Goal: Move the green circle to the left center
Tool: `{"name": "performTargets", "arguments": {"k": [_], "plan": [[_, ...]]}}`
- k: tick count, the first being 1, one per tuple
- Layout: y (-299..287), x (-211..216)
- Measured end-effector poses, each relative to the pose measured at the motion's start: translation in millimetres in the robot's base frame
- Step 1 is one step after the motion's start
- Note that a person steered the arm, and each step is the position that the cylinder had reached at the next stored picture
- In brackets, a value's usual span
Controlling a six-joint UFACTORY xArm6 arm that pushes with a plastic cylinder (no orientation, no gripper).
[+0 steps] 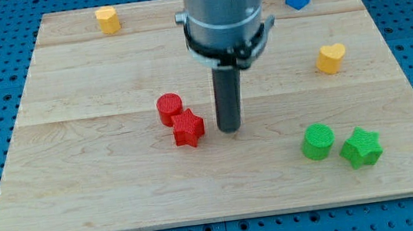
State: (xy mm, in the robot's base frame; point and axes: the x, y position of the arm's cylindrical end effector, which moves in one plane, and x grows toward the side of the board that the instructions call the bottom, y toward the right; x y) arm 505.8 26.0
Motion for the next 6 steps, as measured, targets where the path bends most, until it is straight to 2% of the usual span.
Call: {"name": "performTargets", "arguments": {"k": [1,2,3,4,6], "plan": [[25,-24],[103,-24],[134,17],[120,50],[40,83]]}}
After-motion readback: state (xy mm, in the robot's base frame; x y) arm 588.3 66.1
